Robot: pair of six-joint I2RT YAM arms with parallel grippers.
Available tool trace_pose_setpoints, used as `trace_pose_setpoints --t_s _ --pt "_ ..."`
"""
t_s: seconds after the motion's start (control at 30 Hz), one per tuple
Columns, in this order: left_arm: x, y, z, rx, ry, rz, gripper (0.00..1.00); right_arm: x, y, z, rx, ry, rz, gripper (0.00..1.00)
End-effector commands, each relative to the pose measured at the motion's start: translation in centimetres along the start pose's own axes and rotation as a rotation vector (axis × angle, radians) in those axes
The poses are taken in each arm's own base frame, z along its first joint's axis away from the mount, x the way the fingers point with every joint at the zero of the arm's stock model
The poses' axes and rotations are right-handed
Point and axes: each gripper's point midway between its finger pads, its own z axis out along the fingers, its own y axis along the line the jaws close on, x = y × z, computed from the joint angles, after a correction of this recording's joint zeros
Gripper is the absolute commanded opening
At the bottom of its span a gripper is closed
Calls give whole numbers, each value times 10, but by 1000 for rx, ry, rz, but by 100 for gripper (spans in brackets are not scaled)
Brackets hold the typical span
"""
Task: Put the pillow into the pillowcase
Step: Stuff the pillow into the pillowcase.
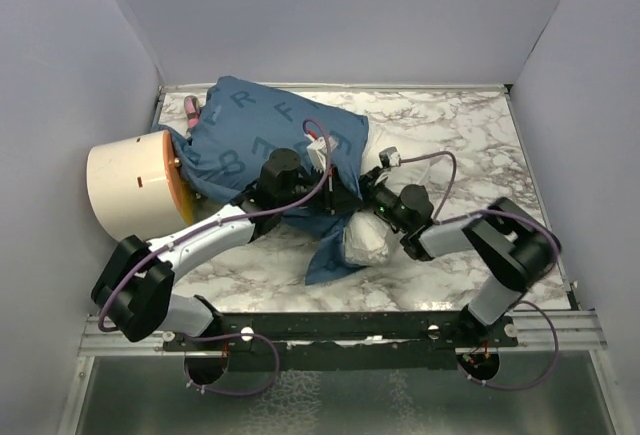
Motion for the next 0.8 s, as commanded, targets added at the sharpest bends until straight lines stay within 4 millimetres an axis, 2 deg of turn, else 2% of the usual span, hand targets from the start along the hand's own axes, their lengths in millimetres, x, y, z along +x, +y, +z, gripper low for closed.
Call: trace_pose_setpoints --t_s 0.0,0.07,0.13,0.23,0.33,0.4,0.47,0.53,0.6,0.7,0.77 --pt "-34 -115 -11 334 -6 183 0 79 18 21 -117 157 321 3" --pt "-37 -122 -19 337 -15 202 0 94 5 32 -79 155 400 2" --pt "-29 -112 -21 290 0 199 0 109 -3 39 -56 178 434 2" --pt "-1 -77 -20 211 38 150 0 114 -2 35 -74 195 406 5" --pt "34 -29 -16 122 60 102 0 107 8 12 -146 197 343 23" --pt "64 7 -13 61 93 62 0 96 19 -8 -220 204 299 31" --pt "84 35 -7 11 124 37 0 84 27 -28 -260 212 234 38" --pt "102 62 -1 -46 165 7 0 72 25 -41 -221 233 152 44" --pt "112 79 3 -83 195 -13 0 63 13 -51 -118 283 67 53" --pt "118 96 4 -131 220 -25 0 23 -3 -67 25 258 -75 66" --pt "119 105 2 -164 226 -25 0 -5 -16 -83 104 232 -122 70"
